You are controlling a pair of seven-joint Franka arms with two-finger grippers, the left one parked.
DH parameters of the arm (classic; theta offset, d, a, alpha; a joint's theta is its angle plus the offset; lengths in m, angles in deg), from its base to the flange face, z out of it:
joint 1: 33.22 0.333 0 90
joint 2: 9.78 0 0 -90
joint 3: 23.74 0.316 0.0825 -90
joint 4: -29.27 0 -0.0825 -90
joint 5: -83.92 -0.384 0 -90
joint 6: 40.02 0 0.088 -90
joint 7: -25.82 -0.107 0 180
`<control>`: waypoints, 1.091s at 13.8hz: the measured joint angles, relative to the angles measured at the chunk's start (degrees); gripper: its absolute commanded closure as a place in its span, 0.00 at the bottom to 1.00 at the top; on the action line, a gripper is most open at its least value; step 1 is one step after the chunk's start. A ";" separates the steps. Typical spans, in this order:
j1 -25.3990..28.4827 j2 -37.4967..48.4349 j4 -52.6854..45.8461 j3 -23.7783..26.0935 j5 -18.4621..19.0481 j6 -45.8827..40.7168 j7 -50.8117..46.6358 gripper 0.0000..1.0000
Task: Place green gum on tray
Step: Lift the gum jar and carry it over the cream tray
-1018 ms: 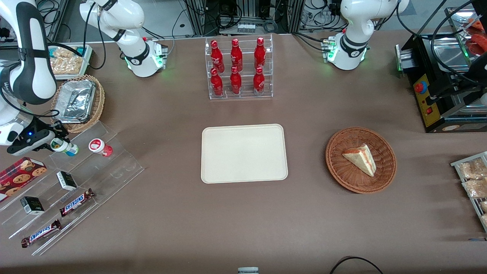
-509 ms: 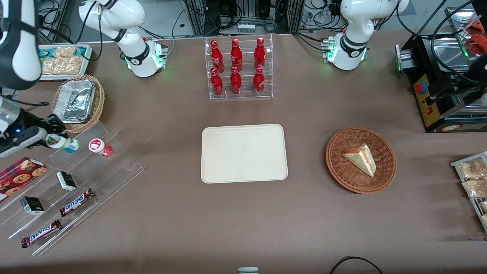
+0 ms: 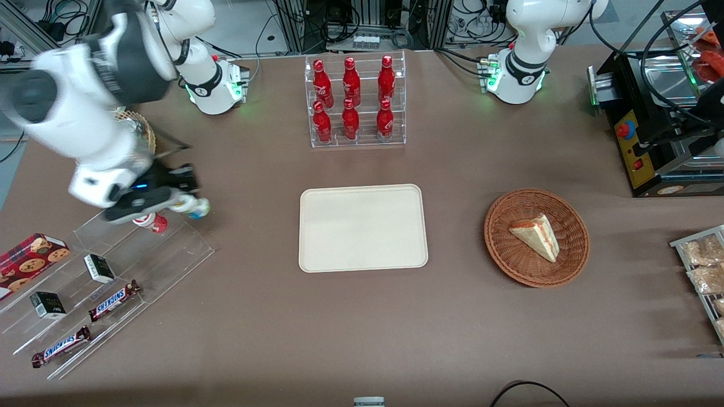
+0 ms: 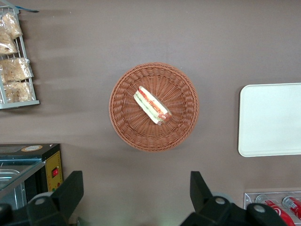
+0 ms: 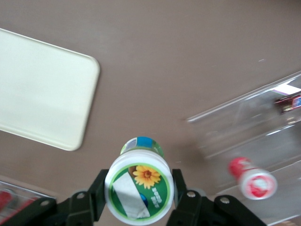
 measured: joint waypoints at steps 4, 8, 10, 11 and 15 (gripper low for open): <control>11.27 -4.96 -0.53 0.00 0.07 4.89 -19.59 1.00; 19.48 -12.95 -3.37 -0.05 0.14 10.01 -33.88 1.00; 22.80 -17.71 -5.09 -0.05 0.15 12.83 -38.45 1.00; 24.07 -20.31 -6.43 -0.06 0.15 13.50 -39.83 1.00; 28.58 -28.39 -10.79 -0.15 0.14 16.00 -45.22 1.00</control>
